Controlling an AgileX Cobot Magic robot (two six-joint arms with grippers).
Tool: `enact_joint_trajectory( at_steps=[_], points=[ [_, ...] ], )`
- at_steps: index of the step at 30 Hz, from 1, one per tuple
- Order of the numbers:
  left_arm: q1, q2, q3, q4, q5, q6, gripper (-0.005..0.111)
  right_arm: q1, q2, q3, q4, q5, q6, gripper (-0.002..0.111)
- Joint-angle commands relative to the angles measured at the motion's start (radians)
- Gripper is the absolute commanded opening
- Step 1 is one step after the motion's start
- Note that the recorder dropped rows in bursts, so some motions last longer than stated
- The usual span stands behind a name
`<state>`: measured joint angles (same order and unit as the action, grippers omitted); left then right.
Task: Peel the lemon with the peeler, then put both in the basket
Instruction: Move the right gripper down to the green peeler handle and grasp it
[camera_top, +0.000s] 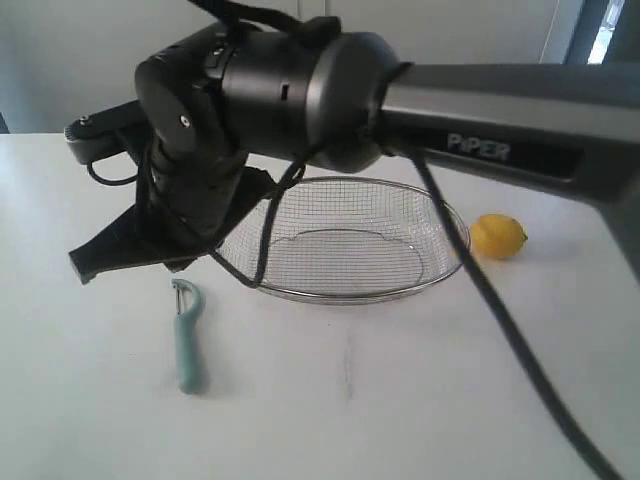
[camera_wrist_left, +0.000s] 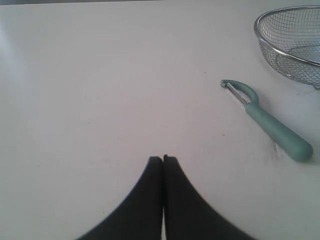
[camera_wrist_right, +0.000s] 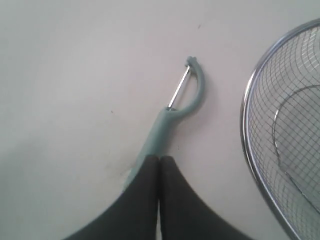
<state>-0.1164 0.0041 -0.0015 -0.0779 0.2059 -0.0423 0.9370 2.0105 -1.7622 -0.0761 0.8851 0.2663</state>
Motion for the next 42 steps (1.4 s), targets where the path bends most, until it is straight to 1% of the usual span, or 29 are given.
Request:
enact_joint_trajectory(
  at_steps=[1,3,9,11,14,17,21,22,23,38,42],
  points=[
    [-0.005,-0.004,0.001,-0.001,-0.003,-0.002,0.0,0.002,0.073,-0.084,-0.01,0.017,0.06,0.0],
    [-0.005,-0.004,0.001,-0.001,-0.003,-0.002,0.0,0.002,0.094,-0.096,-0.01,0.017,0.065,0.0],
    [-0.005,-0.004,0.001,-0.001,-0.003,-0.002,0.0,-0.011,0.125,-0.097,-0.012,0.032,0.201,0.0],
    [-0.005,-0.004,0.001,-0.001,-0.003,-0.002,0.0,-0.017,0.128,-0.097,-0.012,0.032,0.212,0.0],
    [-0.005,-0.004,0.001,-0.001,-0.003,-0.002,0.0,-0.016,0.139,-0.097,-0.01,0.032,0.212,0.005],
    [-0.005,-0.004,0.001,-0.001,-0.003,-0.002,0.0,-0.016,0.158,-0.097,-0.004,0.024,0.212,0.02],
    [-0.005,-0.004,0.001,-0.001,-0.003,-0.002,0.0,-0.016,0.18,-0.097,0.027,0.003,0.212,0.052],
    [-0.005,-0.004,0.001,-0.001,-0.003,-0.002,0.0,-0.016,0.188,-0.097,0.027,0.003,0.212,0.058],
    [-0.005,-0.004,0.001,-0.001,-0.003,-0.002,0.0,-0.016,0.192,-0.097,0.027,0.005,0.212,0.061],
    [-0.005,-0.004,0.001,-0.001,-0.003,-0.002,0.0,0.005,0.261,-0.097,0.027,-0.007,0.179,0.061],
    [-0.005,-0.004,0.001,-0.001,-0.003,-0.002,0.0,0.009,0.28,-0.097,0.027,0.004,0.179,0.059]
  ],
)
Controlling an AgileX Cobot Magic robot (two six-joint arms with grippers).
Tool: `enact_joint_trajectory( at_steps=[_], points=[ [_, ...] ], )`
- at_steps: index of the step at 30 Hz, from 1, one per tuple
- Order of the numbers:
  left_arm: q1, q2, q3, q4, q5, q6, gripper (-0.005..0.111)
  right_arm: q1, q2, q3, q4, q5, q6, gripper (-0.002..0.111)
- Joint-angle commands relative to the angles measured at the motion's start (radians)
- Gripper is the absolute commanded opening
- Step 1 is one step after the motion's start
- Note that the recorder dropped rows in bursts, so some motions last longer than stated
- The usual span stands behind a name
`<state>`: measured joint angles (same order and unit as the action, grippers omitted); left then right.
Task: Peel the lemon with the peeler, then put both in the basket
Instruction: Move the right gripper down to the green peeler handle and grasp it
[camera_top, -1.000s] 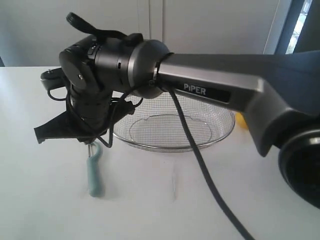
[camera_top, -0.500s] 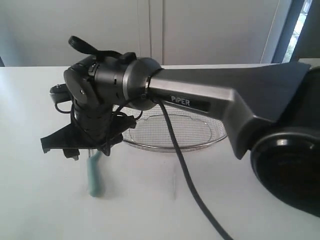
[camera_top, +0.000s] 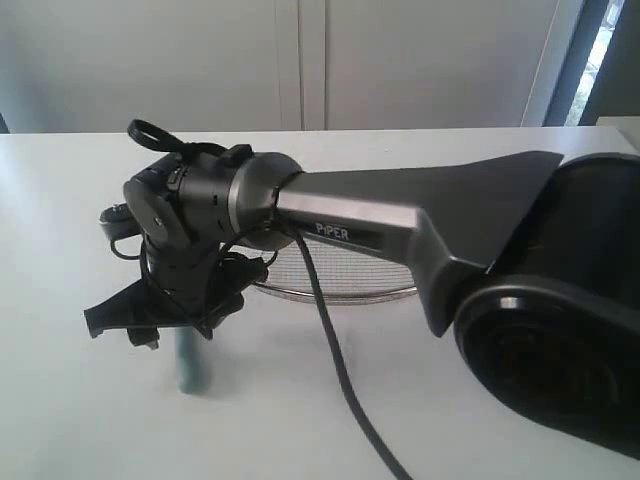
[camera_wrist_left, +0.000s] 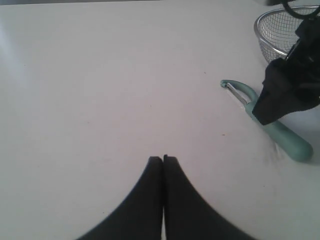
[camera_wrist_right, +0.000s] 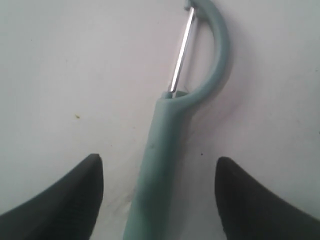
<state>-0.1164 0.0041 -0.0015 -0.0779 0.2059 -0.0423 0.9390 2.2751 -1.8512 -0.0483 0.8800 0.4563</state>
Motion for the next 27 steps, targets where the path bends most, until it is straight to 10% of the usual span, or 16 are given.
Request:
enact_joint_trajectory(
  at_steps=[1,19,27],
  points=[
    [-0.005,-0.004,0.001,-0.001,-0.003,-0.002,0.0,0.007,0.02,-0.008,-0.001,0.012,-0.011,0.058],
    [-0.005,-0.004,0.001,-0.001,-0.003,-0.002,0.0,0.007,0.06,-0.008,-0.001,0.041,-0.011,0.057],
    [-0.005,-0.004,0.001,-0.001,-0.003,-0.002,0.0,0.007,0.06,-0.008,0.004,0.046,-0.007,0.025]
  ],
)
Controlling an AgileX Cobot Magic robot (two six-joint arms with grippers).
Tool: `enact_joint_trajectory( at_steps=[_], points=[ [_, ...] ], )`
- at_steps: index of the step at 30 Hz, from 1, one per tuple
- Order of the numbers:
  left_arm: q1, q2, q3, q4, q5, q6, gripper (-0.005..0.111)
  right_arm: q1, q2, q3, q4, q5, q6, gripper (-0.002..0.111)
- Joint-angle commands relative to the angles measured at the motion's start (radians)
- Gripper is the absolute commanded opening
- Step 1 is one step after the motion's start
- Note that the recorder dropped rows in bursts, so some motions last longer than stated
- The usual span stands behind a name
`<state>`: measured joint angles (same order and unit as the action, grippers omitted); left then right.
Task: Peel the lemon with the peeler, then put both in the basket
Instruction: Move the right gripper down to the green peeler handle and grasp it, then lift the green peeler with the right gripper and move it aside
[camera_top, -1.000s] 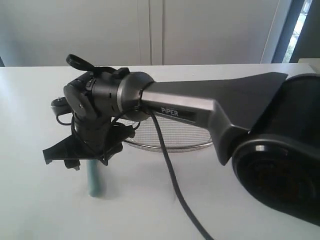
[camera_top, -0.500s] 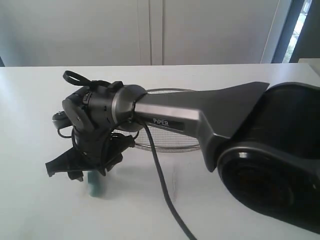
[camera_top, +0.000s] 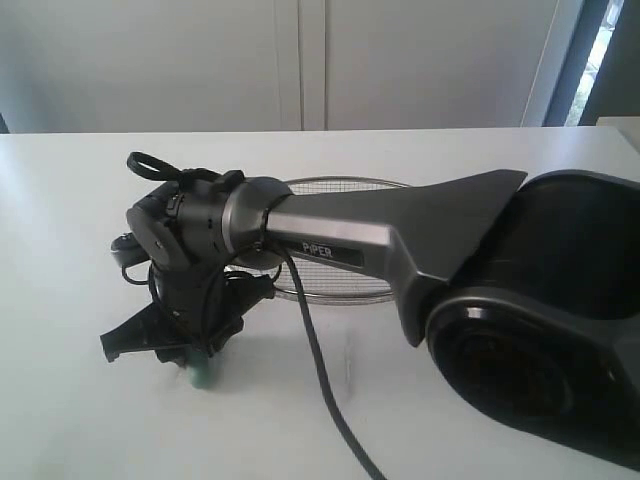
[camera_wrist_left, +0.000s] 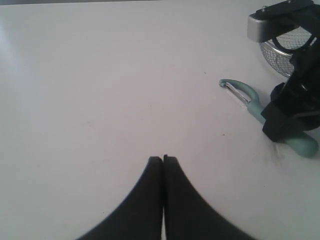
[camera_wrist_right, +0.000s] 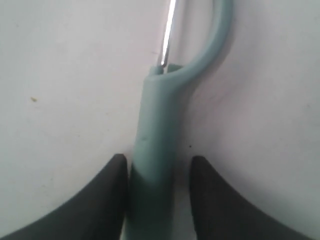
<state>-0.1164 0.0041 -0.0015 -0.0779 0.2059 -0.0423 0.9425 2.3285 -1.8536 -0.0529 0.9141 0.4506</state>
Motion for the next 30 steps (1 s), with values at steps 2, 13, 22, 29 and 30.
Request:
enact_joint_trajectory(
  at_steps=[2,13,22,29,30],
  points=[
    [-0.005,-0.004,0.001,-0.001,-0.003,-0.002,0.0,0.004,0.006,-0.005,0.01,0.012,-0.002,0.015],
    [-0.005,-0.004,0.001,-0.001,-0.003,-0.002,0.0,0.004,-0.085,-0.008,0.01,0.023,-0.009,0.0],
    [-0.005,-0.004,0.001,-0.001,-0.003,-0.002,0.0,0.004,-0.254,-0.008,0.008,0.151,-0.143,0.0],
    [-0.005,-0.004,0.001,-0.001,-0.003,-0.002,0.0,0.004,-0.375,0.041,-0.038,0.305,-0.211,0.0],
    [-0.005,-0.004,0.001,-0.001,-0.003,-0.002,0.0,0.004,-0.403,0.071,-0.048,0.305,-0.213,0.0]
  ],
)
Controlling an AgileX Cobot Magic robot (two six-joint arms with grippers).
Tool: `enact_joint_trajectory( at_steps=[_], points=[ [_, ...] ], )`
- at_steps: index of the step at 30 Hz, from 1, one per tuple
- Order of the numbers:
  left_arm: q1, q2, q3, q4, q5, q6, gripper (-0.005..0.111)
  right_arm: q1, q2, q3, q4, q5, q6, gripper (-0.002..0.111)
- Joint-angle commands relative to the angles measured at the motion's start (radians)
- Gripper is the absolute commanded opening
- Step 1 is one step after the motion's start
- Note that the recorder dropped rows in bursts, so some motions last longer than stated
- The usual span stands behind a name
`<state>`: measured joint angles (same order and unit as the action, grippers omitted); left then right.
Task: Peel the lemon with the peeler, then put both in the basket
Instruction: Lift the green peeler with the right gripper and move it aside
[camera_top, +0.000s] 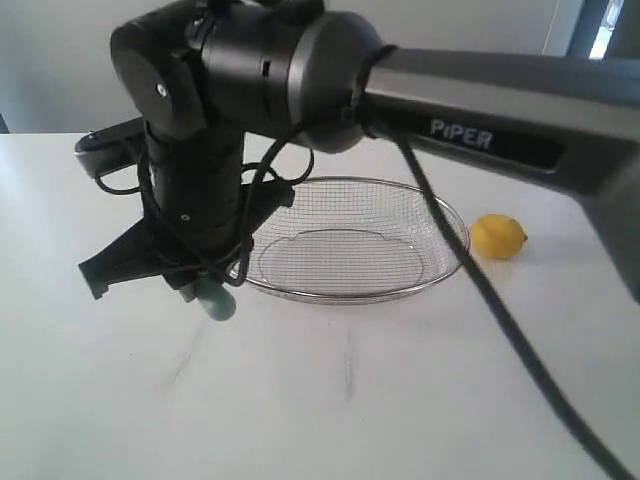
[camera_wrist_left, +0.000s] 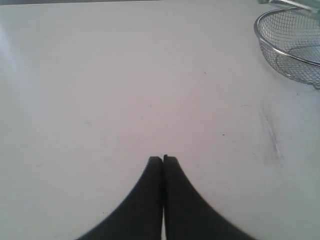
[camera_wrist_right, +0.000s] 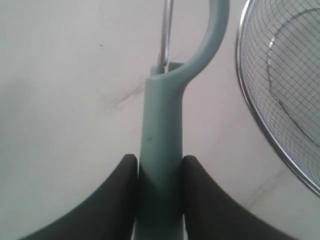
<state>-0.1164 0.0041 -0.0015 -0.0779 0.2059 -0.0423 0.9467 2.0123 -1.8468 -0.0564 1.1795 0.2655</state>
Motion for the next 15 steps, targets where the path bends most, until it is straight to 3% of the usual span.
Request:
enact_joint_trajectory(
  at_steps=[1,15],
  points=[
    [-0.005,-0.004,0.001,-0.001,-0.003,-0.002,0.0,0.0,-0.117,0.093,-0.056,0.039,-0.028,0.0],
    [-0.005,-0.004,0.001,-0.001,-0.003,-0.002,0.0,-0.086,-0.726,0.817,-0.147,-0.125,0.131,0.0]
  ],
)
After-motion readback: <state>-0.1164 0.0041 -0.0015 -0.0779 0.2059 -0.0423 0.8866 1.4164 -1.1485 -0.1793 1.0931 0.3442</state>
